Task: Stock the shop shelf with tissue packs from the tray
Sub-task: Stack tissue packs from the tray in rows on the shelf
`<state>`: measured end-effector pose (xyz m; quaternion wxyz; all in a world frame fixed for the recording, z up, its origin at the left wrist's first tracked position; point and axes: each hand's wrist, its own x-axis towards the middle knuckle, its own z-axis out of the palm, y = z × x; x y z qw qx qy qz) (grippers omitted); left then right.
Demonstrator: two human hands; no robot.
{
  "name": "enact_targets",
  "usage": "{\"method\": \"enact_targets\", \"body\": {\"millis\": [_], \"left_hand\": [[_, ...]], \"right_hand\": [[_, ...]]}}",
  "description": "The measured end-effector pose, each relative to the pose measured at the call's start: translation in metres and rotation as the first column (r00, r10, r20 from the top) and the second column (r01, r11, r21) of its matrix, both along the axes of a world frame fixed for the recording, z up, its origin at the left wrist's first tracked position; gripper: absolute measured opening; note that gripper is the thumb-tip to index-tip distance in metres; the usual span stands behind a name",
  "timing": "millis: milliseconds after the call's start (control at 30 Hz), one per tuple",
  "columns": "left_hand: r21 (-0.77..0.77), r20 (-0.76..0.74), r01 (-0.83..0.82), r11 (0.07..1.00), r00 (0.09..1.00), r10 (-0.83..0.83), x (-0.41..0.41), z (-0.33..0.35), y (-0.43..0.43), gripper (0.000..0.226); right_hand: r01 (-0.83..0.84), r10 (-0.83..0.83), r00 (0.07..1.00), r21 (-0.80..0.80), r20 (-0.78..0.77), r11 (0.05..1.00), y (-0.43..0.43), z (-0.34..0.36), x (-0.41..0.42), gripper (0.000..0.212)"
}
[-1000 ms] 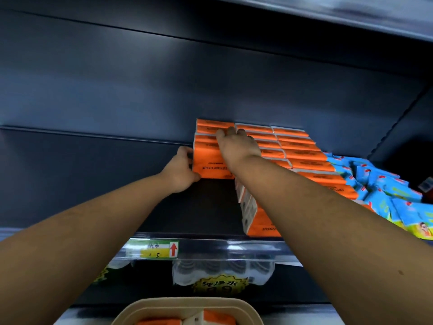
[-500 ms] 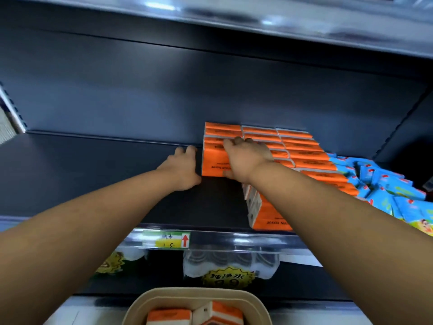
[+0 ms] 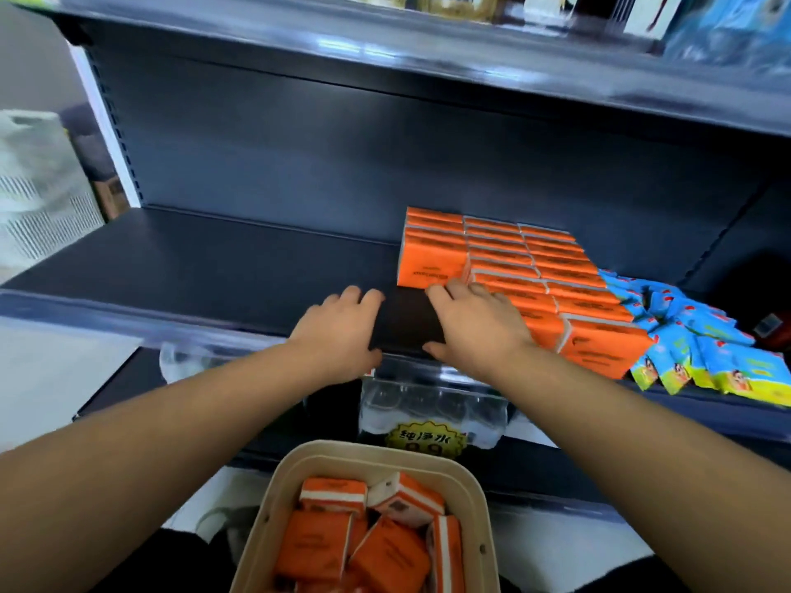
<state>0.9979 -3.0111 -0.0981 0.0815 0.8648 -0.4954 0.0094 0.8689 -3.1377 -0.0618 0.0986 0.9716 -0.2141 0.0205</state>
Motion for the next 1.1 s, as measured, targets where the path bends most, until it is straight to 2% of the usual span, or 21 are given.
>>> {"method": "enact_targets", "body": {"millis": [167,233,367,467,633,733,933,1100], "left_hand": [[-0.106,-0.001,0.055,0.993,0.998,-0.056,-0.026,-0.038,0.035,0.057],[-0.086,-0.034,0.076,0.993,0.996,-0.079,-0.038,-0.062,0.047,0.054],[0.151,-0.122,0.052,0.987,0.992,-0.033,-0.06,-0.118,0.062,0.059],[0.345,-0.2,0.095,0.934,0.979,-0.026,-0.071,-0.157,0.069,0.059],[0.499,-0.282,0.145,0.855,0.959,0.002,-0.071,-0.205,0.087,0.066],[0.528,-0.302,0.123,0.84,0.952,0.051,-0.062,-0.231,0.099,0.075],[0.494,-0.3,0.082,0.865,0.951,0.081,-0.041,-0.251,0.075,0.076],[0.445,-0.338,0.038,0.895,0.932,0.129,-0.029,-0.261,0.054,0.079]], "right_hand": [[-0.022,0.022,0.998,0.014,-0.051,1.0,0.022,-0.03,-0.028,0.062],[-0.023,0.026,0.996,0.035,-0.086,0.999,0.029,-0.048,-0.036,0.061],[-0.023,0.041,0.986,0.111,-0.162,0.994,0.042,-0.095,-0.053,0.057],[0.014,0.041,0.964,0.204,-0.261,0.979,0.055,-0.139,-0.063,0.056],[0.104,0.024,0.908,0.279,-0.419,0.955,0.071,-0.2,-0.077,0.053],[0.175,-0.005,0.878,0.31,-0.479,0.935,0.067,-0.223,-0.083,0.055],[0.294,-0.051,0.84,0.375,-0.54,0.879,0.042,-0.258,-0.083,0.059],[0.346,-0.122,0.875,0.431,-0.468,0.833,0.027,-0.282,-0.073,0.073]]}}
